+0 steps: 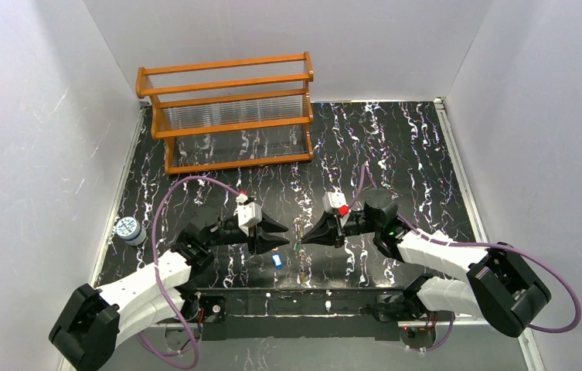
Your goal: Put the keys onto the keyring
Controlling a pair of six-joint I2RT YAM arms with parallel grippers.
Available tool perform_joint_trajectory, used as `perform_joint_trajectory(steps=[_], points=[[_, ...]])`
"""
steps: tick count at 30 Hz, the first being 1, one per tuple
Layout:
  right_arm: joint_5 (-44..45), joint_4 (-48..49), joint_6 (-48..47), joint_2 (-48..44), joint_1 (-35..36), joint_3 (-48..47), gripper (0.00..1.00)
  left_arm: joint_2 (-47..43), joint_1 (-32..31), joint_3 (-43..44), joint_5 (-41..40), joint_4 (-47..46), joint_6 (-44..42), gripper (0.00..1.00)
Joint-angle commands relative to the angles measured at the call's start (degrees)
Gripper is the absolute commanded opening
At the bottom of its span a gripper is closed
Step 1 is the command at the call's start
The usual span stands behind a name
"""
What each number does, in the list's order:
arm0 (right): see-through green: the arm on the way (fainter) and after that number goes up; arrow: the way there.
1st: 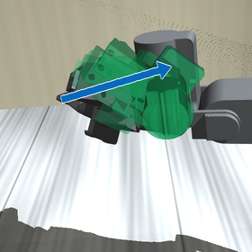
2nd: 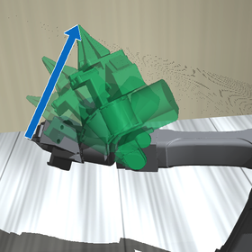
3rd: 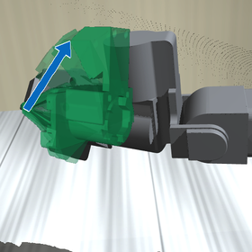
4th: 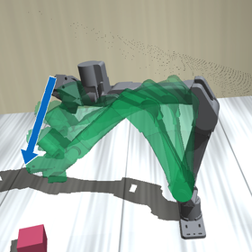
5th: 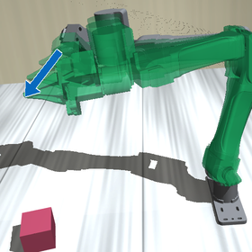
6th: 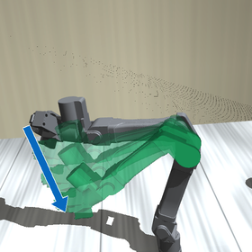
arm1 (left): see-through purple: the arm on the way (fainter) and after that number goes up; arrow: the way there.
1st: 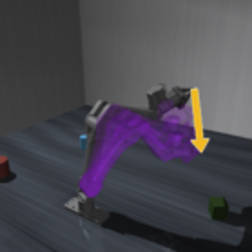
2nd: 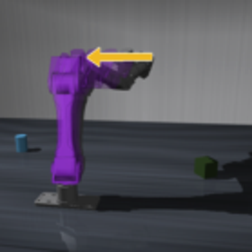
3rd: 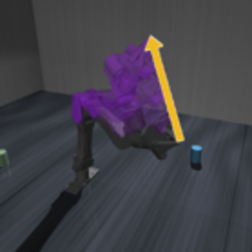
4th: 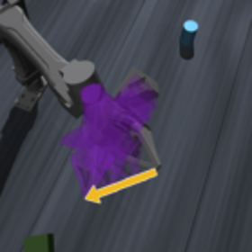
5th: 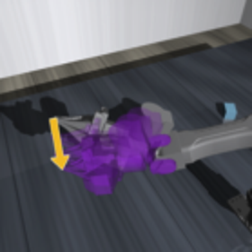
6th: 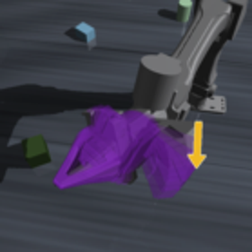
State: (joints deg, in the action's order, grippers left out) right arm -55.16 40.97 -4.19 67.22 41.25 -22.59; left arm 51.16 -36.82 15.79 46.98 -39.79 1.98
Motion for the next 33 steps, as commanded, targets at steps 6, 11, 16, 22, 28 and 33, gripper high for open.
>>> perform_joint_trajectory(steps=[6, 11, 16, 22, 28, 33], points=[[-2.0, 4.7, 1.9, -0.9, -0.2, -2.4, 0.01, 3.9, -2.2, 0.6, 3.1, -1.6, -1.7, 0.31], [-2.1, 4.7, 2.0, -0.7, -0.2, -2.5, 0.01, 5.0, -3.8, 0.6, 1.8, -1.6, -1.7, 0.27], [-2.2, 4.7, 2.1, -0.4, -0.2, -2.5, 0.01, 5.0, -4.2, 0.3, 0.5, -1.6, -3.4, 0.20], [-2.2, 4.9, 2.2, 0.0, -0.2, -2.7, 0.01, 6.4, -4.7, 0.5, -1.0, -1.6, -3.4, 0.04], [-2.3, 5.1, 2.4, -0.2, -0.2, -2.6, 0.01, 7.4, -5.4, 0.3, -2.7, -1.6, -3.2, 0.00], [-2.3, 5.5, 2.5, 0.0, -0.2, -2.5, 0.01, 8.5, -6.2, 0.4, -3.6, -1.6, -3.8, 0.00]])
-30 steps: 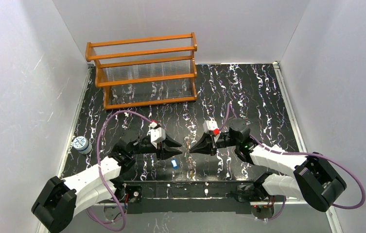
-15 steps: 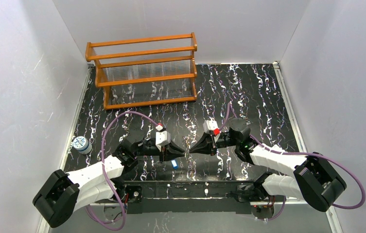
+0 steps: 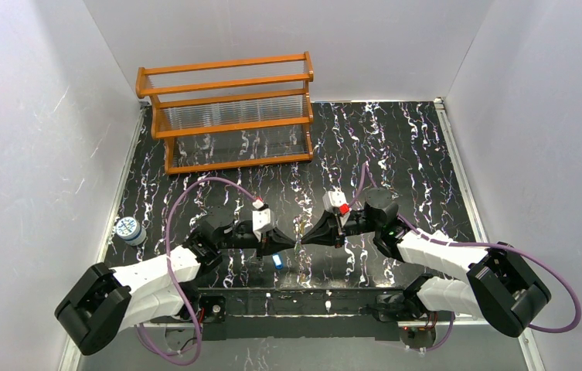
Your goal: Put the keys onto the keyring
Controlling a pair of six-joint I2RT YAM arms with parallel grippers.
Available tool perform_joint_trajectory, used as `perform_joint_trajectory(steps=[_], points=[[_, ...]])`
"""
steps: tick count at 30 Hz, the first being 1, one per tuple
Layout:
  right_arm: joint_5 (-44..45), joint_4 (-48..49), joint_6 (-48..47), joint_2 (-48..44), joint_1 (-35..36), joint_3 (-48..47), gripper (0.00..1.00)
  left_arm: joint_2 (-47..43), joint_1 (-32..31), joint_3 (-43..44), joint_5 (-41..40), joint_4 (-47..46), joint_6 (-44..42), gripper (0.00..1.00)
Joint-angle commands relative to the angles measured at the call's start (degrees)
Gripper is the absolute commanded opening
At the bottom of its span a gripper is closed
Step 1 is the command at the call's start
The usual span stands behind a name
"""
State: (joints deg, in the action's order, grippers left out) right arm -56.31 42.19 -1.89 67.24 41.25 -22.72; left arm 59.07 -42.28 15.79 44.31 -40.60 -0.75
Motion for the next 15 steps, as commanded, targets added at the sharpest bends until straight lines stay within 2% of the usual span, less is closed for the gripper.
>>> perform_joint_trajectory(steps=[1, 15], points=[[-1.1, 4.4, 0.3, 0.0, -0.2, -2.4, 0.01, 0.6, -0.9, 0.4, -1.0, -0.8, -1.2, 0.00], [-0.8, 4.6, 0.4, 0.0, -0.1, -2.5, 0.01, -2.0, -1.8, 1.9, -7.0, 8.5, -5.6, 0.00]])
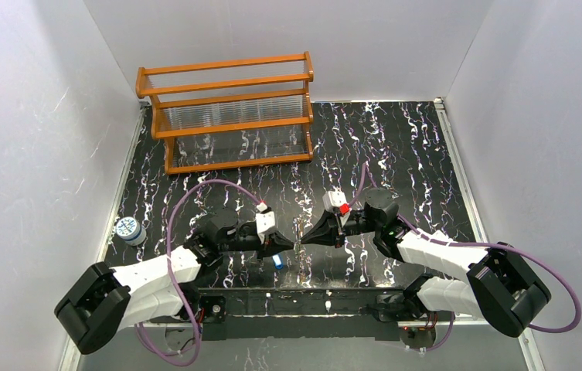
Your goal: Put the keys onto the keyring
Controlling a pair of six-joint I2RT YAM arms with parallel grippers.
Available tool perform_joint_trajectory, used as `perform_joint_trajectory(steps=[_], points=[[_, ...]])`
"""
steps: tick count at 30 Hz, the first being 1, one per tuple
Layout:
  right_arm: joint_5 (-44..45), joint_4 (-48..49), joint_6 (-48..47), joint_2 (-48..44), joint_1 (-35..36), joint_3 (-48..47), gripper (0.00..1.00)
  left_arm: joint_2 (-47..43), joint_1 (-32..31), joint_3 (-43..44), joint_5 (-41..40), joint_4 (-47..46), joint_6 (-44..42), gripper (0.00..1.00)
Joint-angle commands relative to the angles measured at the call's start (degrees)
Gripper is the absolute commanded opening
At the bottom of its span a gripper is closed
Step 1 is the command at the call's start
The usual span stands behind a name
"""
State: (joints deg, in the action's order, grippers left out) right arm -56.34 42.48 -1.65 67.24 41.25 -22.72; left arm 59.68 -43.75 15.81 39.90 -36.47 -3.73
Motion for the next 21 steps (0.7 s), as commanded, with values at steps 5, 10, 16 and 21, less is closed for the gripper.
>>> perform_joint_trajectory(steps=[5, 10, 16, 21], points=[[-0.7, 4.0, 0.1, -0.1, -0.1, -2.5, 0.01, -10.4, -0.5, 0.5, -6.5, 6.1, -2.9, 0.23], [-0.7, 3.8, 0.2, -0.4, -0.1, -2.5, 0.01, -15.1, -0.6, -0.4, -6.7, 5.6, -2.7, 0.38], [-0.7, 3.8, 0.2, -0.5, -0.1, -2.3, 0.01, -11.4, -0.7, 1.1, -3.6, 3.6, -2.4, 0.39], [-0.3, 3.4, 0.2, -0.8, -0.1, -2.2, 0.01, -7.3, -1.0, 2.3, -1.2, 1.4, -2.4, 0.33]])
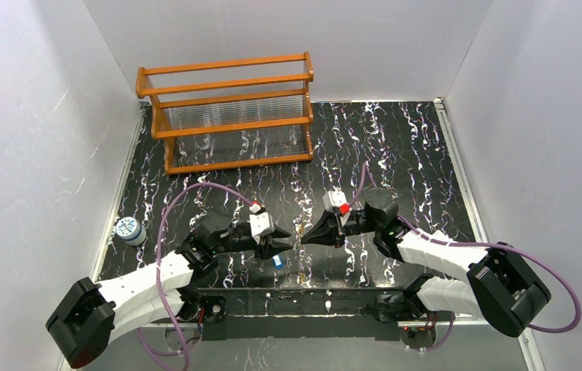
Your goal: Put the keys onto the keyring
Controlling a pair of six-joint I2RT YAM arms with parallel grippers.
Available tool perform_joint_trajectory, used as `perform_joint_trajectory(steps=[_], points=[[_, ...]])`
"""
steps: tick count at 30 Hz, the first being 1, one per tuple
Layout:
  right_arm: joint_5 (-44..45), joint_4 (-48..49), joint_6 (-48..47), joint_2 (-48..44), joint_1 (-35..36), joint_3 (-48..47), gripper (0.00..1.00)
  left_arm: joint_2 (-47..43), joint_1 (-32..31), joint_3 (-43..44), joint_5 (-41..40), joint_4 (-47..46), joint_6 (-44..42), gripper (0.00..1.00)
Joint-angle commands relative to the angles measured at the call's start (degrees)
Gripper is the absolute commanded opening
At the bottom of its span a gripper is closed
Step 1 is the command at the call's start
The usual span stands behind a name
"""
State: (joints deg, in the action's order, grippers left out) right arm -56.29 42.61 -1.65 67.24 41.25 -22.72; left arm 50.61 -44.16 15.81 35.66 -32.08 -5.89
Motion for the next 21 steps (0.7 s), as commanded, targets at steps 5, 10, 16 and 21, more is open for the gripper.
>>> perform_joint_trajectory(steps=[5, 10, 16, 21], points=[[0.0, 2.8, -0.1, -1.0, -0.2, -2.1, 0.01, 2.5, -0.7, 2.1, 3.4, -3.9, -0.5, 0.24], [0.2, 2.5, -0.2, -1.0, -0.1, -2.1, 0.01, 2.1, -0.8, 1.5, 3.5, -4.9, 0.1, 0.25], [0.3, 2.4, -0.2, -0.8, -0.1, -2.2, 0.01, 1.5, -0.8, 0.8, 3.0, -6.3, 0.4, 0.20], [0.2, 2.4, 0.0, -0.9, -0.2, -2.2, 0.01, 2.0, -0.8, 0.5, 2.7, -6.7, 0.3, 0.08]])
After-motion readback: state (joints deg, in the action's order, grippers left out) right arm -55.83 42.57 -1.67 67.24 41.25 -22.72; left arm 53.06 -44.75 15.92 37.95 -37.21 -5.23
